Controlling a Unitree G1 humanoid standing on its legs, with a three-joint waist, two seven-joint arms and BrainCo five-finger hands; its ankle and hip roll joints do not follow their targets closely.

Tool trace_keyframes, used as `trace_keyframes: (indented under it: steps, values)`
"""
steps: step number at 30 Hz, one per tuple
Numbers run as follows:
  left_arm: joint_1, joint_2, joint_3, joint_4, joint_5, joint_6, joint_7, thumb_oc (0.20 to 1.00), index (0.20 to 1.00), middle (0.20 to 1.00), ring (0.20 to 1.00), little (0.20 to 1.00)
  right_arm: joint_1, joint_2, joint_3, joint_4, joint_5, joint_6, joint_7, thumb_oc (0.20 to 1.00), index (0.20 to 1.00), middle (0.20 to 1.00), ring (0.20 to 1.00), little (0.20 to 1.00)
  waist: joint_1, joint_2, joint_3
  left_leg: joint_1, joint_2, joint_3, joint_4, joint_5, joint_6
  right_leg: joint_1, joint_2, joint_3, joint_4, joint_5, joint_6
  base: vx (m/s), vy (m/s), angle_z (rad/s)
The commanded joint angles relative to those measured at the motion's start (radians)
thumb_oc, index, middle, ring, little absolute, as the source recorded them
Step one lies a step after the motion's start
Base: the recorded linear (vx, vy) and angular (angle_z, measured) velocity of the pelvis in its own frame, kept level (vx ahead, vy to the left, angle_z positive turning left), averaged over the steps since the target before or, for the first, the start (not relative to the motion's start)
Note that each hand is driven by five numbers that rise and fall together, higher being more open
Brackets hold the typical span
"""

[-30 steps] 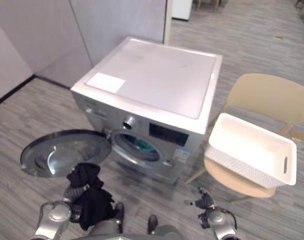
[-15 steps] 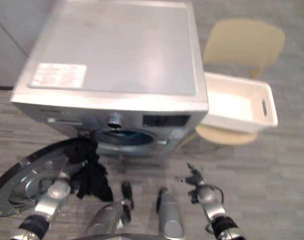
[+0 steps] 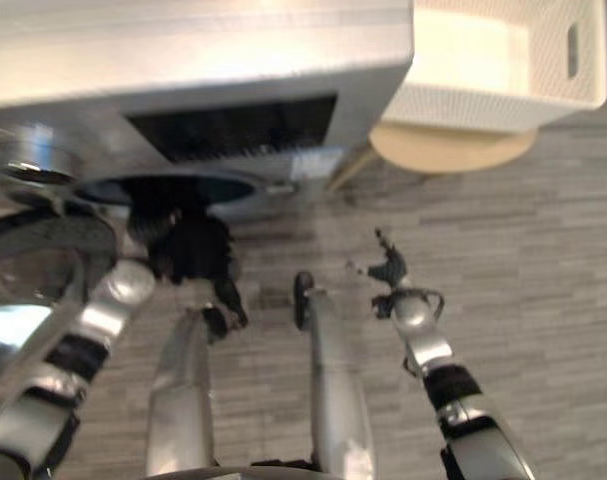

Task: Grab the laundry basket,head to the washer,open it,put in the laundry and shut it.

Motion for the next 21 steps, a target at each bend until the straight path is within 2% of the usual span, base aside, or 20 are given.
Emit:
trace_keyframes:
  steps: [1,6,7,9,10,11,13,14,18,19,20,21]
  values:
    - [-0.060,0.048,0.000,0.020,0.118,-0.025,0.105,0.200,0.200,0.200,0.200,0.200,0.118,-0.032,0.001,-0.082,0.018,-0.072,-0.030,1.000,1.000,1.000,1.000,1.000,-0.026,0.046,-0.110,-0.034,0.001,-0.114,0.068,-0.098,-0.005,0.011,-0.016,0.004,-0.107,0.001,0.051,0.00,-0.031,-0.08]
    - [-0.380,0.232,-0.138,0.149,0.237,0.029,0.185,0.200,0.200,0.200,0.200,0.200,0.145,-0.066,-0.009,-0.160,0.032,-0.130,-0.027,1.000,1.000,1.000,1.000,1.000,-0.053,0.064,-0.115,-0.186,0.020,-0.156,0.193,-0.138,0.003,-0.125,-0.012,-0.003,0.004,-0.040,0.042,0.01,-0.021,-0.03]
    - [-0.380,0.232,-0.138,0.149,0.237,0.029,0.185,0.200,0.200,0.200,0.200,0.200,0.145,-0.066,-0.009,-0.160,0.032,-0.130,-0.027,1.000,1.000,1.000,1.000,1.000,-0.053,0.064,-0.115,-0.186,0.020,-0.156,0.193,-0.138,0.003,-0.125,-0.012,-0.003,0.004,-0.040,0.042,0.02,-0.002,0.03]
    - [-0.659,0.301,-0.345,0.285,0.366,0.077,0.250,0.200,0.200,0.200,0.200,0.200,0.137,-0.088,0.045,-0.164,0.055,-0.182,-0.016,1.000,1.000,1.000,1.000,1.000,-0.070,0.067,-0.113,-0.266,0.022,-0.175,0.258,-0.153,0.004,-0.197,-0.007,-0.006,0.062,-0.054,0.039,0.03,-0.014,0.03]
    - [-0.671,0.299,-0.355,0.291,0.365,0.076,0.251,0.200,0.200,0.200,0.200,0.200,0.135,-0.084,0.042,-0.163,0.056,-0.183,-0.016,1.000,1.000,1.000,1.000,1.000,-0.067,0.065,-0.113,-0.271,0.022,-0.177,0.261,-0.153,0.004,-0.201,-0.008,-0.007,0.064,-0.056,0.039,0.04,-0.001,0.03]
    - [-0.770,0.319,-0.432,0.334,0.414,0.095,0.280,0.200,0.200,0.200,0.200,0.200,0.140,-0.098,0.070,-0.164,0.072,-0.202,-0.007,1.000,1.000,1.000,1.000,1.000,-0.072,0.065,-0.113,-0.301,0.019,-0.183,0.288,-0.160,0.007,-0.226,-0.007,-0.009,0.085,-0.055,0.040,0.03,0.006,0.04]
    - [-0.829,0.317,-0.485,0.363,0.432,0.105,0.299,0.200,0.200,0.200,0.200,0.200,0.138,-0.099,0.083,-0.164,0.079,-0.216,-0.003,1.000,1.000,1.000,1.000,1.000,-0.072,0.061,-0.112,-0.323,0.019,-0.187,0.299,-0.163,0.007,-0.244,-0.007,-0.008,0.094,-0.057,0.041,0.03,0.021,0.04]
    - [-0.903,0.328,-0.561,0.411,0.493,0.137,0.327,0.200,0.200,0.200,0.200,0.200,0.147,-0.112,0.103,-0.167,0.096,-0.234,0.000,1.000,1.000,1.000,1.000,1.000,-0.074,0.061,-0.112,-0.349,0.017,-0.190,0.313,-0.166,0.009,-0.265,-0.008,-0.008,0.105,-0.055,0.042,0.00,0.000,0.00]
    - [-0.936,0.310,-0.629,0.458,0.566,0.163,0.332,0.200,0.200,0.200,0.200,0.200,0.161,-0.123,0.132,-0.172,0.114,-0.258,0.010,1.000,1.000,1.000,1.000,1.000,-0.072,0.062,-0.114,-0.377,0.009,-0.193,0.326,-0.166,0.012,-0.291,-0.010,-0.003,0.119,-0.055,0.042,0.01,0.018,0.02]
    - [-0.926,0.299,-0.628,0.466,0.575,0.173,0.330,0.893,0.893,0.893,0.893,0.893,0.163,-0.121,0.139,-0.170,0.112,-0.262,0.006,1.000,1.000,1.000,1.000,1.000,-0.070,0.061,-0.117,-0.386,0.007,-0.193,0.331,-0.167,0.013,-0.299,-0.009,-0.002,0.123,-0.056,0.041,0.00,0.000,0.00]
    - [-0.919,0.288,-0.633,0.476,0.587,0.183,0.323,1.000,1.000,1.000,1.000,1.000,0.167,-0.123,0.144,-0.168,0.109,-0.264,0.002,1.000,1.000,1.000,1.000,1.000,-0.070,0.063,-0.120,-0.395,0.004,-0.194,0.335,-0.167,0.014,-0.307,-0.009,-0.002,0.127,-0.057,0.040,0.00,0.000,0.00]
    - [-0.916,0.255,-0.652,0.520,0.612,0.188,0.279,1.000,1.000,1.000,1.000,1.000,0.163,-0.124,0.150,-0.159,0.111,-0.260,0.000,1.000,1.000,1.000,1.000,1.000,-0.072,0.062,-0.119,-0.409,-0.001,-0.198,0.343,-0.167,0.014,-0.316,-0.010,0.002,0.135,-0.056,0.040,0.00,0.000,0.00]
